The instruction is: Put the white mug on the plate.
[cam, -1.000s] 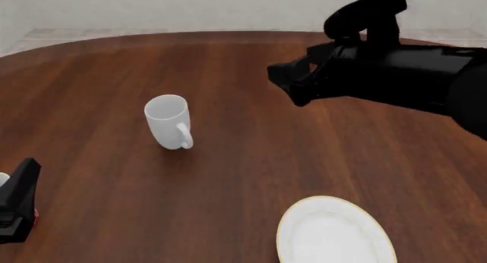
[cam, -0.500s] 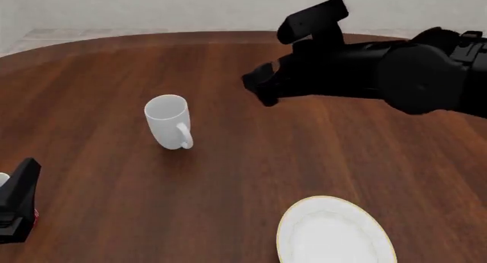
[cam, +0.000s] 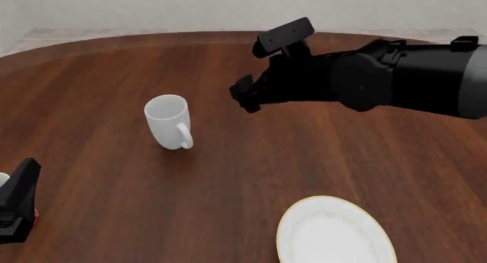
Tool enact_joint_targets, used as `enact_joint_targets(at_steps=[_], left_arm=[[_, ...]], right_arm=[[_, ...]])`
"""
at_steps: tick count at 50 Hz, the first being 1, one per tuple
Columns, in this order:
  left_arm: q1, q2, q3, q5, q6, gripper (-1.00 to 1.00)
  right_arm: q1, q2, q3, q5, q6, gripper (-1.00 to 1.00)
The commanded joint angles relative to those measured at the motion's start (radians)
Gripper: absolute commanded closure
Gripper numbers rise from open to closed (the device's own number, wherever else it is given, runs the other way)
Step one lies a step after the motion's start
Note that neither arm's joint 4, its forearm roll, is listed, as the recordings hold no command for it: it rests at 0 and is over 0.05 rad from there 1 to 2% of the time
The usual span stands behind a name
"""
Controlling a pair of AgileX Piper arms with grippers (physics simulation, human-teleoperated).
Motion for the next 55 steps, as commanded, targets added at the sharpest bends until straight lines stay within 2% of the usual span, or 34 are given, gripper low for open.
enact_joint_targets(at_steps=[1, 55], left_arm=[[0.0, 0.0, 0.0, 0.0, 0.0, -1.0], [0.0, 0.0, 0.0, 0.0, 0.0, -1.0]], right_arm=[[0.011, 0.067, -0.031, -0.014, 0.003, -1.0], [0.094, 0.27, -0.135, -0.072, 0.019, -1.0]])
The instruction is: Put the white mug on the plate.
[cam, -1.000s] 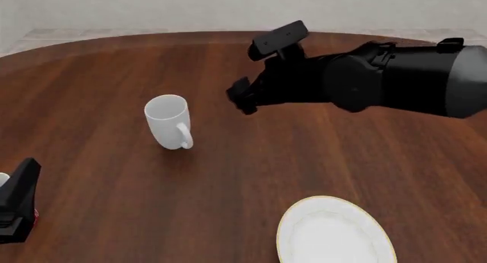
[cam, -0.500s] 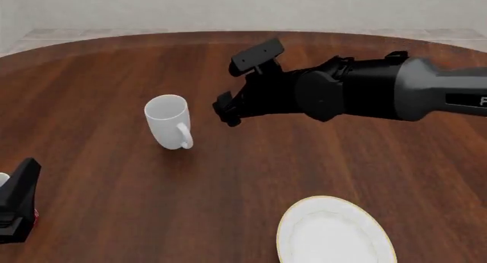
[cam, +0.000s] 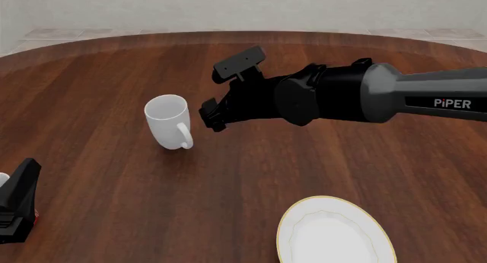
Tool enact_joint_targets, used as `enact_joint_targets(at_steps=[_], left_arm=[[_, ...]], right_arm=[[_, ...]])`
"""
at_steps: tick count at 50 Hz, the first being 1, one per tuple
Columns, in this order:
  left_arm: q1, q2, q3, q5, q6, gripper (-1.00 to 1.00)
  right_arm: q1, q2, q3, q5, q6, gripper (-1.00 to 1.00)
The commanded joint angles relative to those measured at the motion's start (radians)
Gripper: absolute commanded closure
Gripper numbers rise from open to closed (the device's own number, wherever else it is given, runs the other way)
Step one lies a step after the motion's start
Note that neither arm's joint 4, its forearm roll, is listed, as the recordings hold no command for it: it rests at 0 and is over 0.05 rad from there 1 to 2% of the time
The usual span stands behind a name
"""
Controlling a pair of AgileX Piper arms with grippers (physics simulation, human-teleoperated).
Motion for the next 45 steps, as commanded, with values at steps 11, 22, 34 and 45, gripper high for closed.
enact_joint_targets(at_steps=[11, 22, 34, 45], left_arm=[[0.0, 0.0, 0.0, 0.0, 0.0, -1.0], [0.0, 0.0, 0.0, 0.0, 0.0, -1.0], [0.0, 0.0, 0.0, 0.0, 0.0, -1.0], [0.0, 0.0, 0.0, 0.0, 0.0, -1.0]], right_arm=[[0.016, 0.062, -0.029, -0.02, 0.007, -1.0], [0.023, 0.107, -0.065, -0.024, 0.024, -1.0], [0.028, 0.144, -0.091, -0.031, 0.03, -1.0], [0.033, 0.181, -0.114, -0.032, 0.035, -1.0]])
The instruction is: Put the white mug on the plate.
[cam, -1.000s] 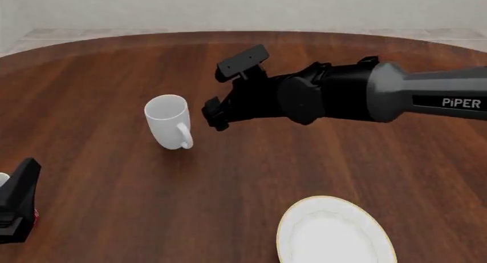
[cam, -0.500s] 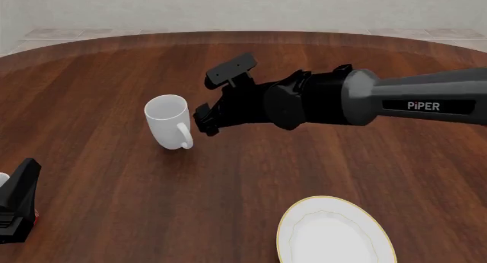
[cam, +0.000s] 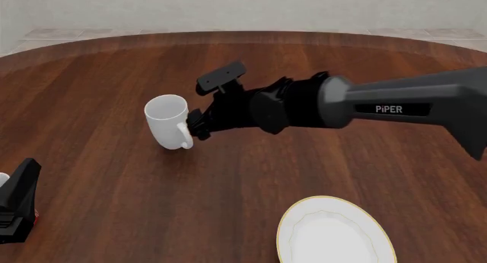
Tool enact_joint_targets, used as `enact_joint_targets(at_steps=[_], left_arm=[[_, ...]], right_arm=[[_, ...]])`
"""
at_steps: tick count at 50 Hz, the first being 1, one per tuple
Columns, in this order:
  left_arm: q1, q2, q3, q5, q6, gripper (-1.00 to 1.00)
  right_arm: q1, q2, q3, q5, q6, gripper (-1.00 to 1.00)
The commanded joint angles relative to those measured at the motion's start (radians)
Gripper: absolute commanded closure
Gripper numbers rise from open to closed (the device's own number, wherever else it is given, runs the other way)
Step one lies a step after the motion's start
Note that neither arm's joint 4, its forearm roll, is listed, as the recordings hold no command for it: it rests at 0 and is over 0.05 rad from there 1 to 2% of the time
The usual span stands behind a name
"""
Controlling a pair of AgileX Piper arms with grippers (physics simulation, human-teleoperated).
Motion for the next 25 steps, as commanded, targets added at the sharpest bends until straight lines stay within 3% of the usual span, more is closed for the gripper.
enact_joint_targets(at_steps=[1, 25], left_arm=[[0.0, 0.0, 0.0, 0.0, 0.0, -1.0], [0.0, 0.0, 0.0, 0.0, 0.0, -1.0]], right_arm=[[0.005, 0.037, -0.026, -0.003, 0.008, -1.0], [0.01, 0.106, -0.065, -0.008, 0.022, -1.0]])
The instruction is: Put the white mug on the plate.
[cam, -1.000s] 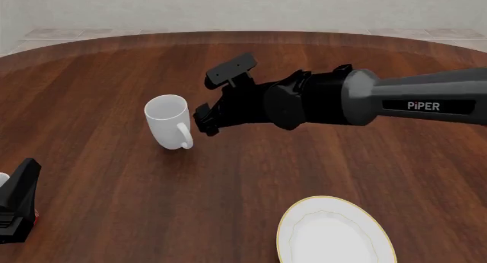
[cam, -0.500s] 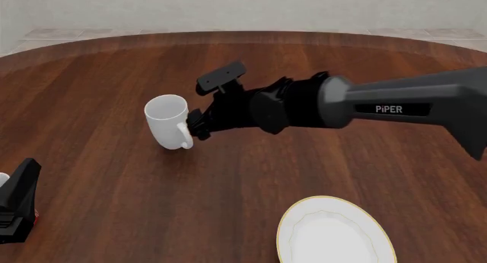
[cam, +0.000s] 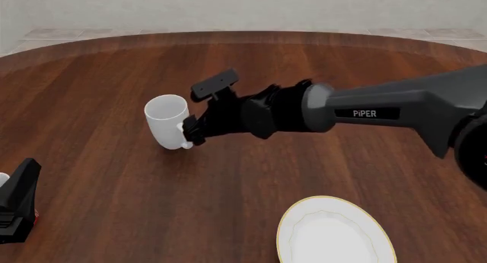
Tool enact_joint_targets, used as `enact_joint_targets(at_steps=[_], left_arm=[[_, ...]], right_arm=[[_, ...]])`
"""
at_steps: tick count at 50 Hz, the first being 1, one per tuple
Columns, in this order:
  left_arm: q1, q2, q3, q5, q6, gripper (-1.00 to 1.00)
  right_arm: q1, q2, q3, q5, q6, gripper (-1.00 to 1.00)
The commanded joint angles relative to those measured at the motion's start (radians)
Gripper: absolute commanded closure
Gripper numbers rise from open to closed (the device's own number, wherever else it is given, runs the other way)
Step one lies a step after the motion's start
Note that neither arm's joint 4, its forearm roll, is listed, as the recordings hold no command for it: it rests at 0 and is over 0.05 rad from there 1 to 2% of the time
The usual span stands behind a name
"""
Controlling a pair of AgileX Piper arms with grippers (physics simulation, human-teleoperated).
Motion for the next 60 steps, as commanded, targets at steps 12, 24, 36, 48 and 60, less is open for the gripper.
enact_joint_targets(at_steps=[12, 24, 36, 48, 60], left_arm=[[0.0, 0.0, 0.0, 0.0, 0.0, -1.0], [0.0, 0.0, 0.0, 0.0, 0.0, -1.0], [0.0, 0.0, 0.0, 0.0, 0.0, -1.0], [0.0, 0.0, 0.0, 0.0, 0.0, -1.0], [0.0, 0.0, 0.0, 0.0, 0.0, -1.0]], right_arm=[[0.006, 0.072, -0.06, 0.006, 0.013, -1.0], [0.012, 0.092, -0.086, 0.016, 0.017, -1.0], [0.017, 0.119, -0.108, 0.025, 0.017, -1.0], [0.021, 0.147, -0.138, 0.035, 0.016, -1.0], [0.024, 0.166, -0.155, 0.037, 0.018, -1.0]])
